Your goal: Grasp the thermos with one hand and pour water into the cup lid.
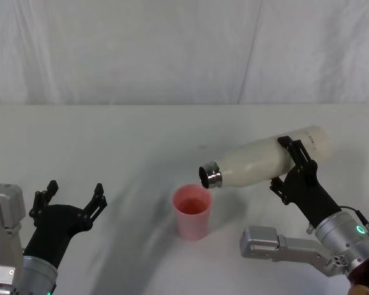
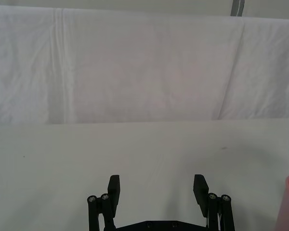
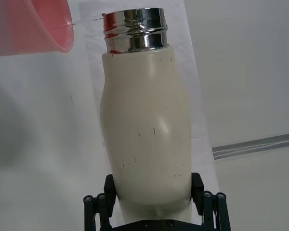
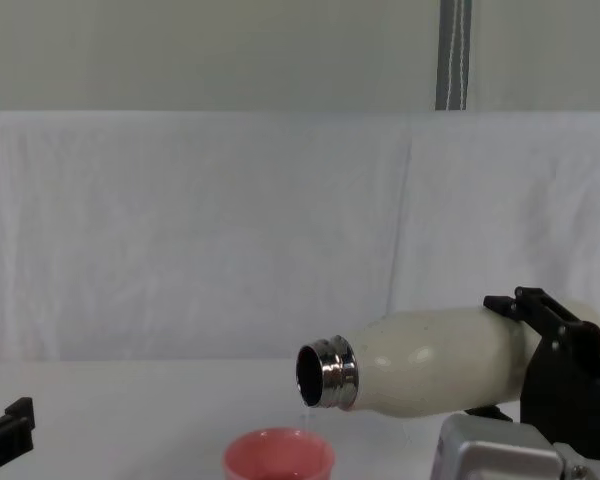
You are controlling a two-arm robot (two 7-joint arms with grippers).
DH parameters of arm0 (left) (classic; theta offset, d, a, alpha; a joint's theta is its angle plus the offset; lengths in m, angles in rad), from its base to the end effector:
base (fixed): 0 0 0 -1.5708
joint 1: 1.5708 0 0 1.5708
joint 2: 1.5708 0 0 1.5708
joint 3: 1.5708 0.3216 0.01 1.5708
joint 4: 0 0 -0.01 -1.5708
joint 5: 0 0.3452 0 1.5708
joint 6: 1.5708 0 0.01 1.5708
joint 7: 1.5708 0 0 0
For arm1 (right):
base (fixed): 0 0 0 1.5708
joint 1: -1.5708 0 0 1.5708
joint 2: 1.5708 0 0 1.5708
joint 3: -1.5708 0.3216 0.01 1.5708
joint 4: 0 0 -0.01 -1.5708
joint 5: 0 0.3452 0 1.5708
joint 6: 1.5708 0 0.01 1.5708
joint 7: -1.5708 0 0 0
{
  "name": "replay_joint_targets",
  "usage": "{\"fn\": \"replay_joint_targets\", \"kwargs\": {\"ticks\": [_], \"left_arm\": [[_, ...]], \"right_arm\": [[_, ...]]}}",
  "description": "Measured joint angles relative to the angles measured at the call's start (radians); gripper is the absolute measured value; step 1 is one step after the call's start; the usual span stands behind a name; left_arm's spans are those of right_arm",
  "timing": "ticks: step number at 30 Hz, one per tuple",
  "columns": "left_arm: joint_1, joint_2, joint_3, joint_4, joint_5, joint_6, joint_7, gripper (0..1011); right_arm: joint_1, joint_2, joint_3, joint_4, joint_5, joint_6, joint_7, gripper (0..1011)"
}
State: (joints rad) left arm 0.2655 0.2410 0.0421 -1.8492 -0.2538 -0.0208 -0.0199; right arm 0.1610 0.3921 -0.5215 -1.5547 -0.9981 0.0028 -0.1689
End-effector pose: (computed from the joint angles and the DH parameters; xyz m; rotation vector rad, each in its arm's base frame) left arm 0.2811 0.0413 -0.3150 -0.0380 0.0140 1.4460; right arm 0.3735 0.0391 -0.3255 -0.7216 -1.3101 -0.9948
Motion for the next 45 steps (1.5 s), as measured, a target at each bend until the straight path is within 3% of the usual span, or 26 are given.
{"fn": "replay_joint_targets", "kwargs": {"ticks": [45], "left_arm": [[0.0,0.0,0.0,0.0,0.0,0.0,0.0,1001]], "right_arm": [[-0.001,0.0,-0.003,0.012,0.001,-0.002,-0.003,961]]}}
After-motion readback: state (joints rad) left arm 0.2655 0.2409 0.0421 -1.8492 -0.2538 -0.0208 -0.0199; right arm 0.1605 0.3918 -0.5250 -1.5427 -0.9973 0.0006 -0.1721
